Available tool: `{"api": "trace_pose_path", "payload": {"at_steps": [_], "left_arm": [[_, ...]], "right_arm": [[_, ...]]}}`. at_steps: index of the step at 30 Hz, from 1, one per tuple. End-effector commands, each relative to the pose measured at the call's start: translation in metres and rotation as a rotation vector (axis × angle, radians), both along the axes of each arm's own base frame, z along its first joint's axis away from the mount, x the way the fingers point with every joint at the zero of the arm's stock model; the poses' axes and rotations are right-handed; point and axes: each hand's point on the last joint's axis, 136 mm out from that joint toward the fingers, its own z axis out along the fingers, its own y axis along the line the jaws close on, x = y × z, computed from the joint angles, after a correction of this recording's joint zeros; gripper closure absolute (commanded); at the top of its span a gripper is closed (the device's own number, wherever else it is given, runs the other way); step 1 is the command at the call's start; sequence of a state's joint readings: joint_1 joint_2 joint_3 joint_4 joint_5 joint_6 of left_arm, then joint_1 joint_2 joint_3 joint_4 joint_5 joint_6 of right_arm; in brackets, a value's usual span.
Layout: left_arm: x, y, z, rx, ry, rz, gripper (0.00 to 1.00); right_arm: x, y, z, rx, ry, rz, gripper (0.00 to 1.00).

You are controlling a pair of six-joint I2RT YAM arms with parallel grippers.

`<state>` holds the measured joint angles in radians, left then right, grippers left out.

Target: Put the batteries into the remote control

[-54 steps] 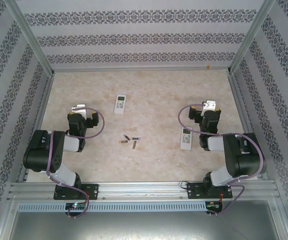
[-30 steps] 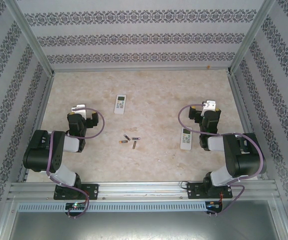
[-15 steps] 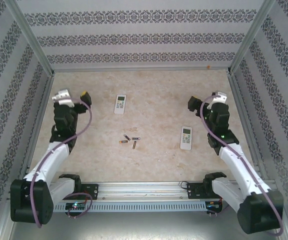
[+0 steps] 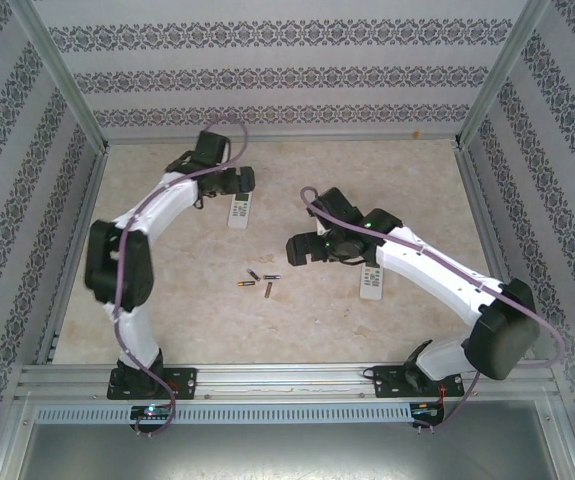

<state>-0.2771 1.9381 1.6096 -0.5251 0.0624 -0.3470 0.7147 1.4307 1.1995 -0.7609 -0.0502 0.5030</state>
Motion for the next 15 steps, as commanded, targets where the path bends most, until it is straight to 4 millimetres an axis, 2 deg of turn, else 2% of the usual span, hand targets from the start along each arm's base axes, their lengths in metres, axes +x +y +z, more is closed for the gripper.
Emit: {"api": "trace_pose_path", "payload": {"at_steps": [1,5,9,12,15], "left_arm": [[-0.015,0.015,-0.038,0.149,0.208,0.008,0.00],[0.004,0.001,-0.064,0.254,0.245,-0.053,0.00],[0.013,-0.005,-0.095,0.306,0.312,-0.091,0.00],[0.019,-0.008,-0.105,0.319,0.322,-0.105,0.00],[0.023,-0.011,-0.111,0.308,0.331,-0.103,0.12]], "right_arm": [[-0.009,-0.004,0.000,-0.044,0.035,-0.008,0.02],[-0.010,-0.009,-0.005,-0.074,0.035,-0.015,0.02],[-0.012,-0.013,-0.003,-0.076,0.023,-0.017,0.02],[-0.012,-0.014,0.000,-0.068,0.012,-0.019,0.02],[-0.011,-0.016,0.001,-0.071,0.002,-0.024,0.02]]}}
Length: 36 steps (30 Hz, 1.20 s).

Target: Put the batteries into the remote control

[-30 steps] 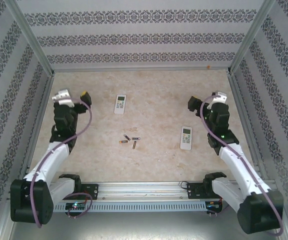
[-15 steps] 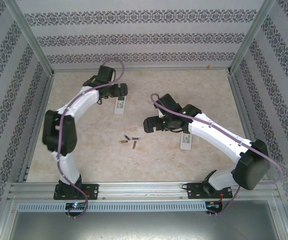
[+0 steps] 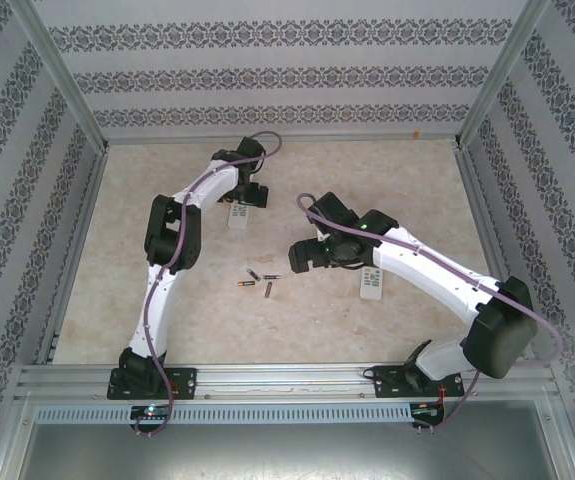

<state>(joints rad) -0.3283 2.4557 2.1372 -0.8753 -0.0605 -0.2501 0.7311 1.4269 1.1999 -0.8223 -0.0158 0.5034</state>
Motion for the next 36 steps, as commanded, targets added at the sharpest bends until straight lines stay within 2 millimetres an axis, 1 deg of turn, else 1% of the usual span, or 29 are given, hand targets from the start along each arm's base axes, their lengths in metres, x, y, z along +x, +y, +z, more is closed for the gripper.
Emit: {"api": "trace_pose_path", "payload": {"at_steps": [1,5,7,9,11,13,14,17,18,20,22,23,24,25,28,31,32,34,36], "left_arm": [[-0.009,0.003,0.000,0.044,0.053,-0.020,0.17],[-0.013,-0.004,-0.012,-0.021,0.093,-0.006,0.33],[-0.015,-0.006,-0.013,-0.051,0.106,0.002,0.43],[-0.014,-0.011,-0.005,-0.089,0.098,-0.005,0.49],[-0.013,-0.019,0.009,-0.137,0.079,-0.023,0.53],[-0.011,-0.025,0.032,-0.193,0.046,-0.040,0.58],[-0.010,-0.028,0.045,-0.221,0.028,-0.048,0.59],[-0.012,-0.043,0.097,-0.349,-0.037,-0.070,0.60],[-0.014,-0.050,0.119,-0.411,-0.067,-0.083,0.60],[-0.022,-0.072,0.165,-0.580,-0.121,-0.119,0.60],[-0.033,-0.096,0.216,-0.792,-0.172,-0.163,0.60],[-0.038,-0.105,0.237,-0.884,-0.190,-0.186,0.60],[-0.045,-0.114,0.265,-0.984,-0.221,-0.214,0.60],[-0.052,-0.120,0.289,-1.066,-0.252,-0.240,0.61],[-0.073,-0.130,0.351,-1.256,-0.336,-0.313,0.63],[-0.093,-0.133,0.397,-1.396,-0.380,-0.375,0.65],[-0.099,-0.133,0.408,-1.431,-0.388,-0.387,0.65],[-0.108,-0.133,0.426,-1.498,-0.397,-0.404,0.65],[-0.114,-0.134,0.436,-1.536,-0.396,-0.416,0.65]], "right_arm": [[0.000,-0.008,0.008,-0.013,-0.026,-0.029,0.02],[0.001,-0.007,0.014,0.001,-0.036,-0.035,0.02],[0.003,-0.007,0.021,0.026,-0.048,-0.046,0.02],[0.007,-0.008,0.029,0.070,-0.063,-0.071,0.02],[0.012,-0.012,0.038,0.137,-0.069,-0.111,0.02],[0.019,-0.018,0.049,0.221,-0.078,-0.160,0.02],[0.023,-0.021,0.056,0.262,-0.084,-0.182,0.02],[0.034,-0.034,0.079,0.392,-0.123,-0.237,0.02],[0.040,-0.038,0.090,0.442,-0.148,-0.256,0.02],[0.048,-0.041,0.109,0.543,-0.192,-0.270,0.02],[0.056,-0.038,0.134,0.667,-0.236,-0.252,0.02],[0.060,-0.035,0.146,0.724,-0.255,-0.237,0.02],[0.063,-0.031,0.158,0.782,-0.274,-0.217,0.02],[0.065,-0.025,0.170,0.832,-0.291,-0.187,0.02],[0.073,-0.008,0.201,0.946,-0.300,-0.112,0.02],[0.084,0.005,0.224,1.048,-0.290,-0.063,0.02],[0.086,0.009,0.231,1.080,-0.289,-0.049,0.02],[0.091,0.016,0.244,1.134,-0.293,-0.024,0.02],[0.091,0.024,0.252,1.148,-0.301,0.007,0.02]]}}
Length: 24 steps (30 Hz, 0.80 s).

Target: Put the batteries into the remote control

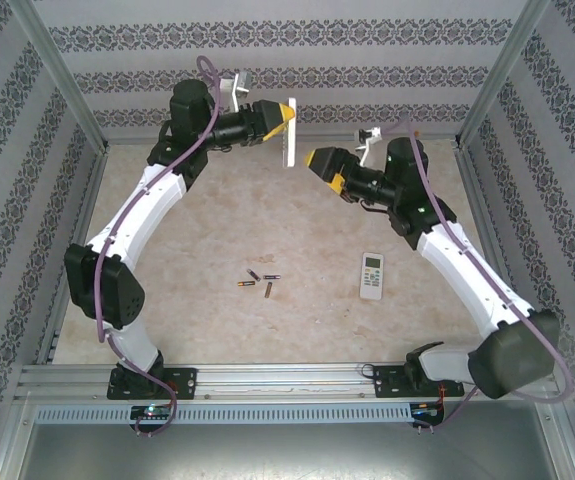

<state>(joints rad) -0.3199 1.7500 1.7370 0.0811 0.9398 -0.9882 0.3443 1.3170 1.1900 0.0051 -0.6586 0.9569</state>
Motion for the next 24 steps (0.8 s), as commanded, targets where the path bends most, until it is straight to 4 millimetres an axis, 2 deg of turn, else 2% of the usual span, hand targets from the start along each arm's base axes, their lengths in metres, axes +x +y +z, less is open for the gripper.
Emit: {"api": "trace_pose_path", "payload": {"at_steps": [1,4,8,11,17,22,24], "left_arm": [[-0.023,-0.009,0.039,-0.148,-0.029,-0.107,0.65],[-0.026,-0.010,0.046,-0.194,-0.024,-0.120,0.65],[-0.029,-0.010,0.054,-0.241,-0.024,-0.131,0.67],[-0.032,-0.012,0.057,-0.247,-0.030,-0.135,0.67],[-0.039,-0.016,0.059,-0.269,-0.020,-0.155,0.68],[-0.037,-0.018,0.042,-0.260,0.015,-0.139,0.67],[-0.037,-0.017,0.037,-0.246,0.016,-0.125,0.60]], "right_arm": [[-0.010,0.020,0.056,0.118,-0.132,0.105,0.02],[-0.016,0.033,0.065,0.140,-0.159,0.146,0.02],[-0.018,0.039,0.066,0.154,-0.156,0.155,0.04],[-0.016,0.039,0.065,0.157,-0.151,0.141,0.11],[-0.016,0.038,0.079,0.175,-0.204,0.126,0.35],[-0.015,0.039,0.077,0.155,-0.222,0.118,0.51],[-0.014,0.039,0.070,0.136,-0.220,0.109,0.54]]}}
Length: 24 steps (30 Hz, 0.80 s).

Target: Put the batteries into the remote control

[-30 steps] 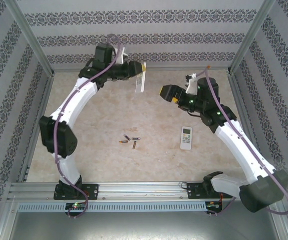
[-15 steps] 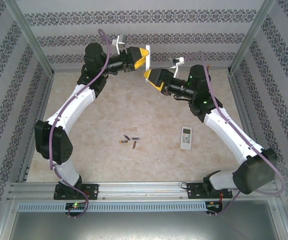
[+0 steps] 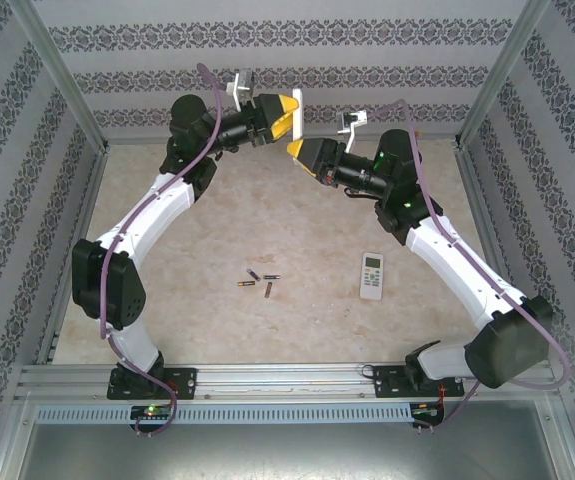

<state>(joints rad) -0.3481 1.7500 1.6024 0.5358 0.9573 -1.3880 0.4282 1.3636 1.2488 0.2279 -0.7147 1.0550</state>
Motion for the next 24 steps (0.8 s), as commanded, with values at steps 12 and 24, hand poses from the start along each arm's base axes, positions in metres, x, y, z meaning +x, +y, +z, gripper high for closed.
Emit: {"api": "trace_pose_path", "payload": {"at_steps": [12,24], "left_arm": [[-0.034,0.041,-0.062,0.520,-0.041,0.237,0.19],[-0.053,0.021,-0.111,0.430,0.090,0.142,0.52]], "right_arm": [[0.005,-0.029,-0.106,-0.863,-0.325,-0.247,0.57],[-0.014,0.017,-0.131,-0.858,-0.346,-0.096,0.57]]}}
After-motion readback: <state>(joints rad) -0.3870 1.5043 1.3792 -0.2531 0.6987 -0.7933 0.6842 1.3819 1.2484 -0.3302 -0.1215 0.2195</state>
